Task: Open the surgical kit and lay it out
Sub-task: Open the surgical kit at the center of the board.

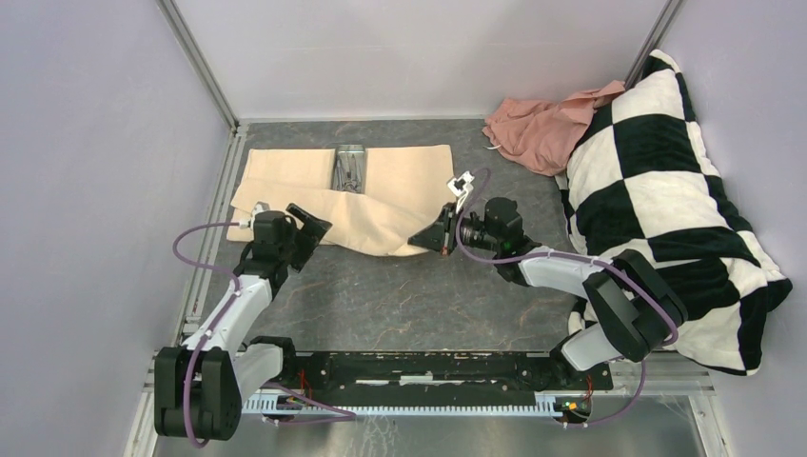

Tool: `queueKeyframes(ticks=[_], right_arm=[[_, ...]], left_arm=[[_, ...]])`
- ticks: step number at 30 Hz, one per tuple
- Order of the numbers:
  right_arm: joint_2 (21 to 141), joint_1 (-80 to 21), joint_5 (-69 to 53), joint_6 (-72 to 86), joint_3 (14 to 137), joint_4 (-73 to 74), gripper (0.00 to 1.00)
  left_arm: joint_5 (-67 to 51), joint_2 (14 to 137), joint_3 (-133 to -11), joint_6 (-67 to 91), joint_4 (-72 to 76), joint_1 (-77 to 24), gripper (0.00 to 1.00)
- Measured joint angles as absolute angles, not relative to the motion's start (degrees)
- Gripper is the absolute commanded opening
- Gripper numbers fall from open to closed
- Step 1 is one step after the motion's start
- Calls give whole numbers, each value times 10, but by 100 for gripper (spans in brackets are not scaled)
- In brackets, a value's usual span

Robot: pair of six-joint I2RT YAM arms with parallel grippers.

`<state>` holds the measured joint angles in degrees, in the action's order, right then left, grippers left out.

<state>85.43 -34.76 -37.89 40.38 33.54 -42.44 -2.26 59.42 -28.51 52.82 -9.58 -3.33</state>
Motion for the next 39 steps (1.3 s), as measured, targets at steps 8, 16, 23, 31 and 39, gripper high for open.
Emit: queueKeyframes(ticks=[8, 16, 23, 31, 39], right_arm=[[854, -321, -370, 450, 388, -449, 0], [860, -312, -370, 469, 415, -460, 0], [861, -312, -370, 473, 415, -461, 0], [862, -312, -370, 478, 416, -463, 0], [862, -312, -370, 480, 416, -463, 0]], left_arm=[[-49, 623, -221, 673, 78, -25, 100], [-93, 740, -221, 752, 211, -17, 97], [-100, 797, -221, 786, 285, -1, 85], [-103, 824, -208, 812, 312, 22, 69], [-102, 835, -207, 819, 326, 27, 71]])
